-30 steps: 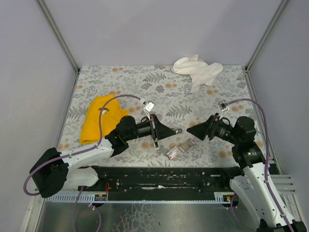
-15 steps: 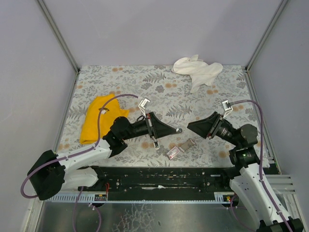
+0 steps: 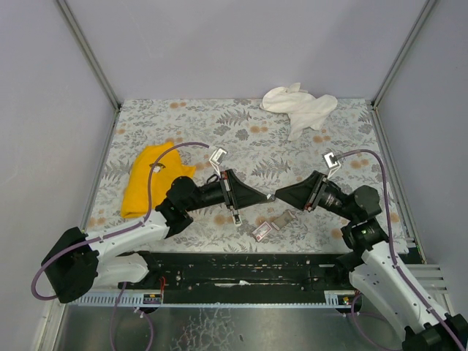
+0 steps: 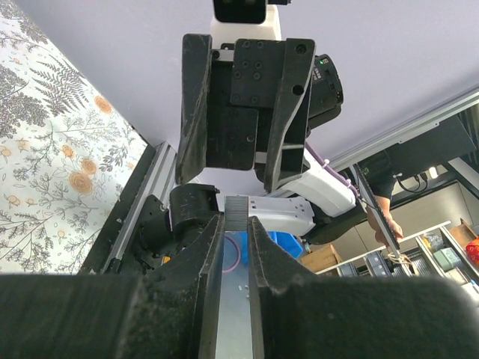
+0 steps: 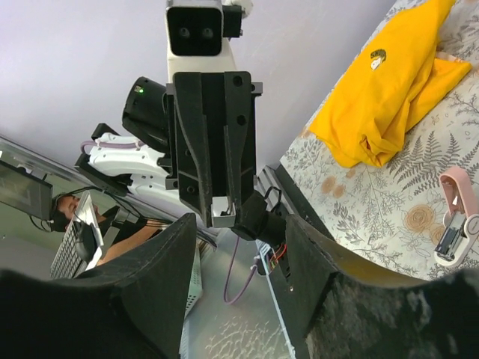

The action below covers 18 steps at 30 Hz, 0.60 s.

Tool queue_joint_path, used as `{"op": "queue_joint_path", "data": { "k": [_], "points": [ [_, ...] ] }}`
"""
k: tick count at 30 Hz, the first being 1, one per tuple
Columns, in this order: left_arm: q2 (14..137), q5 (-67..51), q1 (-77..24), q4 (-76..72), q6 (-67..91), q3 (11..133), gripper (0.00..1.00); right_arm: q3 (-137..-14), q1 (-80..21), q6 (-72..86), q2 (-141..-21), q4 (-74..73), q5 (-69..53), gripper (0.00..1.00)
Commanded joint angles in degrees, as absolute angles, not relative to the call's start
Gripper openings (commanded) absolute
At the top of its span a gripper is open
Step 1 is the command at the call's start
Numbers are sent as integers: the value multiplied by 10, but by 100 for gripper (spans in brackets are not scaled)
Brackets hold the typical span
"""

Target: Load the staples into the stapler

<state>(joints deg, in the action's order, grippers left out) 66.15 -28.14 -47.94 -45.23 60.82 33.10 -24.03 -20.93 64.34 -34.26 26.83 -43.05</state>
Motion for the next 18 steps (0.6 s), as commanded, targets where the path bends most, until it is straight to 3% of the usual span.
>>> {"op": "queue_joint_path", "data": {
  "k": [1, 18],
  "points": [
    [657, -292, -477, -479, 603, 356, 14, -254, -242, 627, -351, 298, -387, 57],
    [655, -293, -477, -475, 603, 358, 14, -248, -263, 659, -375, 365, -380, 40]
  ]
}}
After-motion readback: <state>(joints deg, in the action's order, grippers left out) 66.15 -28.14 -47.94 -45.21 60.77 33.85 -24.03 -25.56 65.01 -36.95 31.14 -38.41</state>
